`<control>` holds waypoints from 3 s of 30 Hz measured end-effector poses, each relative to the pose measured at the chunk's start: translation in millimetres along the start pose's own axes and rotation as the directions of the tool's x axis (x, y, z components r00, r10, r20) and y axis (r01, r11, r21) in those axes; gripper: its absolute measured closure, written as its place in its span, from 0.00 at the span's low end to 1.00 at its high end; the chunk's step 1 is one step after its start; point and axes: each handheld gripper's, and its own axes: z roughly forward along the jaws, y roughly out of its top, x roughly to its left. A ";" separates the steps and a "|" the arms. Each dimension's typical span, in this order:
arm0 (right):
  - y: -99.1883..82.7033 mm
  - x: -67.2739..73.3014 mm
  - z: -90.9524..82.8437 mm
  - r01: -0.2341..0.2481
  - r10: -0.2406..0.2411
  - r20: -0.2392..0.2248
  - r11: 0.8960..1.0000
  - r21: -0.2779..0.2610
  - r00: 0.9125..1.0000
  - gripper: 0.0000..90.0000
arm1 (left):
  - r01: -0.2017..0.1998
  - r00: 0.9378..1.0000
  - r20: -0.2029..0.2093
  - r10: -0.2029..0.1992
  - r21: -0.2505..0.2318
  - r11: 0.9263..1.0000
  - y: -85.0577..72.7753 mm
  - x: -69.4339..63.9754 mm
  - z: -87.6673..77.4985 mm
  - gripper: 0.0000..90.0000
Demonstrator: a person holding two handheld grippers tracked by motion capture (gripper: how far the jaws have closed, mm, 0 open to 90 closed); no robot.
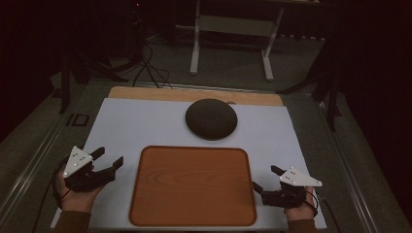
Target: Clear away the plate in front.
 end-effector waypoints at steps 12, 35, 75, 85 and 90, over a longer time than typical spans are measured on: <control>2.0 1.5 -0.3 0.010 -0.010 -0.003 1.000 -0.013 1.000 0.13 | 0.007 1.000 -0.006 -0.007 0.003 1.000 -1.5 -0.8 0.2 0.31; 3.5 1.9 -4.5 0.018 -0.017 0.005 0.999 -0.048 1.000 0.13 | 0.048 0.999 0.008 -0.048 -0.033 0.998 18.7 -5.1 8.2 0.31; 5.4 1.2 -9.5 0.021 -0.020 0.011 0.996 -0.091 1.000 0.13 | 0.009 0.996 0.093 -0.007 -0.021 1.000 87.4 -56.6 134.0 0.31; 5.2 0.1 -10.2 0.019 -0.018 0.014 0.995 -0.097 1.000 0.13 | 0.020 0.996 0.090 -0.020 -0.008 1.000 96.1 -57.1 152.9 0.31; 5.0 -0.5 -11.0 0.014 -0.012 0.015 0.995 -0.100 1.000 0.13 | 0.031 0.995 0.091 -0.032 0.011 0.999 96.0 -55.2 164.6 0.32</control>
